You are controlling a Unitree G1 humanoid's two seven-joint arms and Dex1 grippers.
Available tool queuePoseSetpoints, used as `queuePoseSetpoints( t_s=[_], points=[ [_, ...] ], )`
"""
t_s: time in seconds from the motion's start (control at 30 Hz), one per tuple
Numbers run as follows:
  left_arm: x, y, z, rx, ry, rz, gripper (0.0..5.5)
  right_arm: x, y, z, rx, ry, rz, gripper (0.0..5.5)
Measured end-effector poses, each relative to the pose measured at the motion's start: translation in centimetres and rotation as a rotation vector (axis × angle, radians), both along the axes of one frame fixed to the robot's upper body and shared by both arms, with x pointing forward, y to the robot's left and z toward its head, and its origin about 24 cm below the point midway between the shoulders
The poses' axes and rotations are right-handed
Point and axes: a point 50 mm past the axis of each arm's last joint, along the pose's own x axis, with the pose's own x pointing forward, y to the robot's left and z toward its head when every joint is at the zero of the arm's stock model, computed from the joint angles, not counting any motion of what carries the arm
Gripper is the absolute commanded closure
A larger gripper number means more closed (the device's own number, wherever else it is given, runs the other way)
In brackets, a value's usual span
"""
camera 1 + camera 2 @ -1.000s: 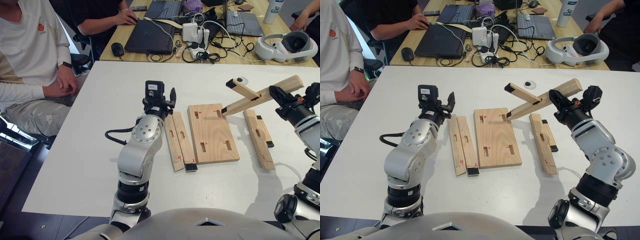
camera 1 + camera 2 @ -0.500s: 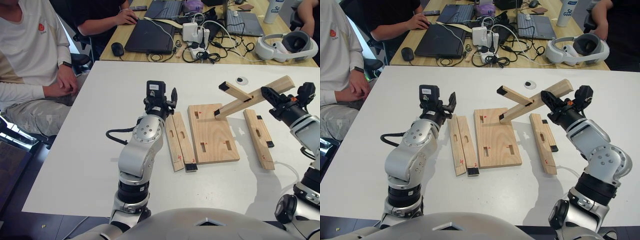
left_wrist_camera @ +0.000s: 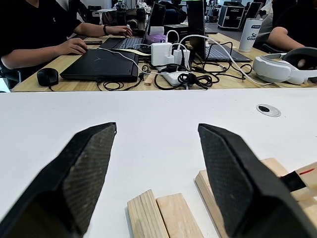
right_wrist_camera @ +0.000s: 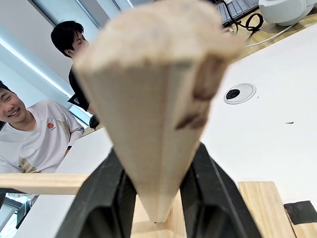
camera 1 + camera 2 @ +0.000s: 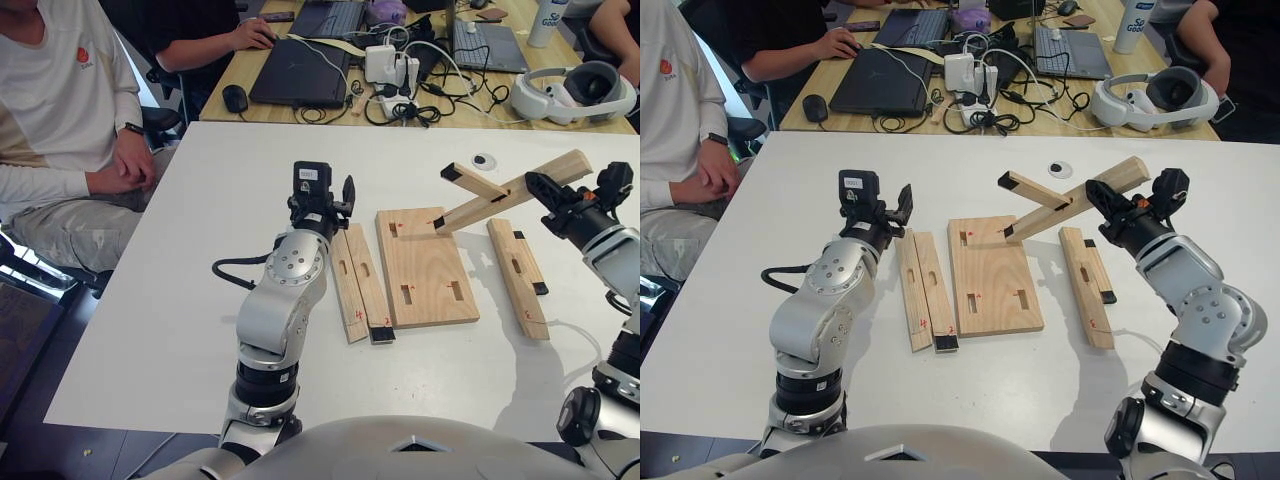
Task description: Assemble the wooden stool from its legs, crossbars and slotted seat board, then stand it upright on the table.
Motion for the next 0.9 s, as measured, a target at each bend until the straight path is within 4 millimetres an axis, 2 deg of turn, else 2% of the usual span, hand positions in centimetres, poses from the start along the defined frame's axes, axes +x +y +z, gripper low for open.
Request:
queuePoseSetpoints(
  t_s=[0.13, 0.23, 0.4, 0.57, 0.73, 0.9],
  points=[
    [0.0, -0.1, 0.0, 0.000, 0.000, -0.006, 2.44, 0.1, -0.2, 0.1, -0.027, 0.000, 0.021, 4.50],
    [0.0, -0.3, 0.0, 0.002, 0.002, -0.014, 2.44, 0.5, 0.3, 0.3, -0.071, -0.003, 0.049, 4.50],
    [0.0, -0.4, -0.1, 0.003, 0.003, -0.019, 2.44, 1.7, 2.3, 1.4, -0.166, -0.028, 0.069, 4.50],
    [0.1, -0.5, -0.2, 0.003, 0.003, -0.018, 2.44, 2.6, 4.5, 1.4, -0.221, -0.044, 0.099, 4.50],
    [0.3, -0.6, -0.2, 0.003, 0.002, -0.016, 2.44, 3.8, 8.0, 1.2, -0.310, -0.113, 0.200, 4.50],
    [0.3, -0.6, -0.2, 0.002, 0.002, -0.017, 2.44, 4.8, 9.3, 1.1, -0.387, -0.149, 0.267, 4.50]
  ],
)
